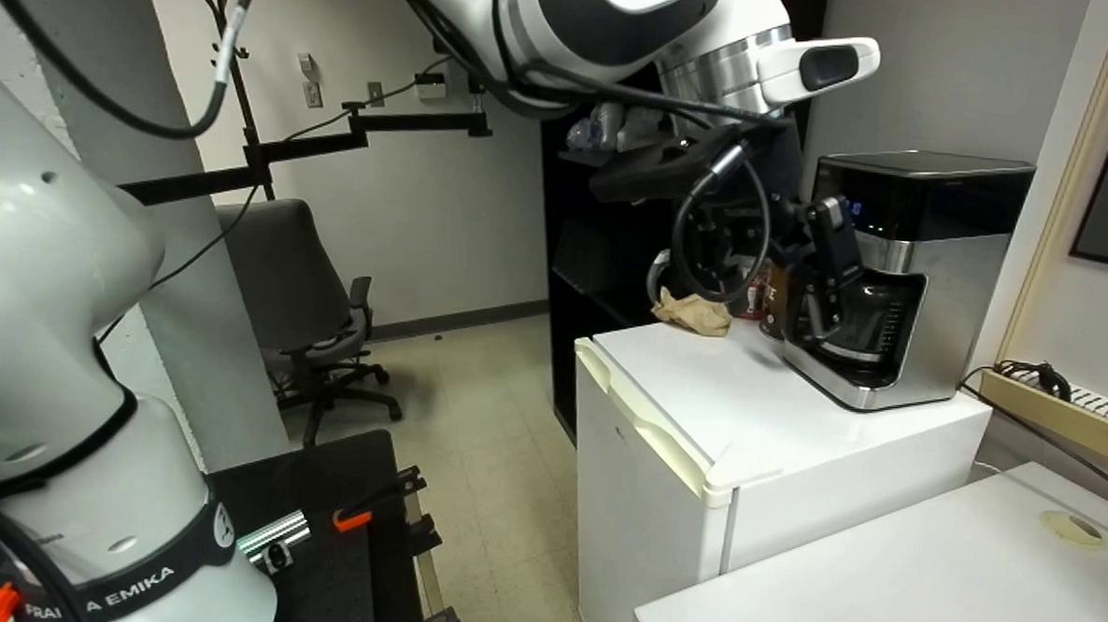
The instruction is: Press a button on the coffee maker
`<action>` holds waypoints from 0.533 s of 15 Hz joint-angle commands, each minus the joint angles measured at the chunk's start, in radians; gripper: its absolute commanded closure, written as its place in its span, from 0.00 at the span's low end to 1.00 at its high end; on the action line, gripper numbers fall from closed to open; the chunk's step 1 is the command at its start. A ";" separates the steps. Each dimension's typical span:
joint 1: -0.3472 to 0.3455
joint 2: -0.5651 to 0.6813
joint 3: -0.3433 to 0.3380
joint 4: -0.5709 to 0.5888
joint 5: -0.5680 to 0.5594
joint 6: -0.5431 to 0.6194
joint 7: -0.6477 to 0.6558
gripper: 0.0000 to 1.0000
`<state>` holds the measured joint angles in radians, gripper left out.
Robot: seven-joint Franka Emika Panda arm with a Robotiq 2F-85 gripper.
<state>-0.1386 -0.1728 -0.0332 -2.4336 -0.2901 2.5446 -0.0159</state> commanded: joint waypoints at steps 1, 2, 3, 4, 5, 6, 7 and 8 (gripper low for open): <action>0.030 0.114 0.019 0.126 -0.062 -0.034 -0.019 0.00; 0.041 0.146 0.024 0.161 -0.077 -0.042 -0.025 0.25; 0.049 0.174 0.027 0.191 -0.099 -0.043 -0.025 0.27; 0.061 0.209 0.031 0.231 -0.121 -0.049 -0.022 0.33; 0.074 0.243 0.035 0.269 -0.138 -0.059 -0.028 0.42; 0.086 0.275 0.037 0.308 -0.159 -0.070 -0.028 0.49; 0.101 0.308 0.039 0.346 -0.175 -0.081 -0.035 0.56; 0.116 0.338 0.039 0.384 -0.199 -0.095 -0.037 0.65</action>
<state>-0.0615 0.0538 0.0041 -2.1919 -0.4325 2.5082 -0.0304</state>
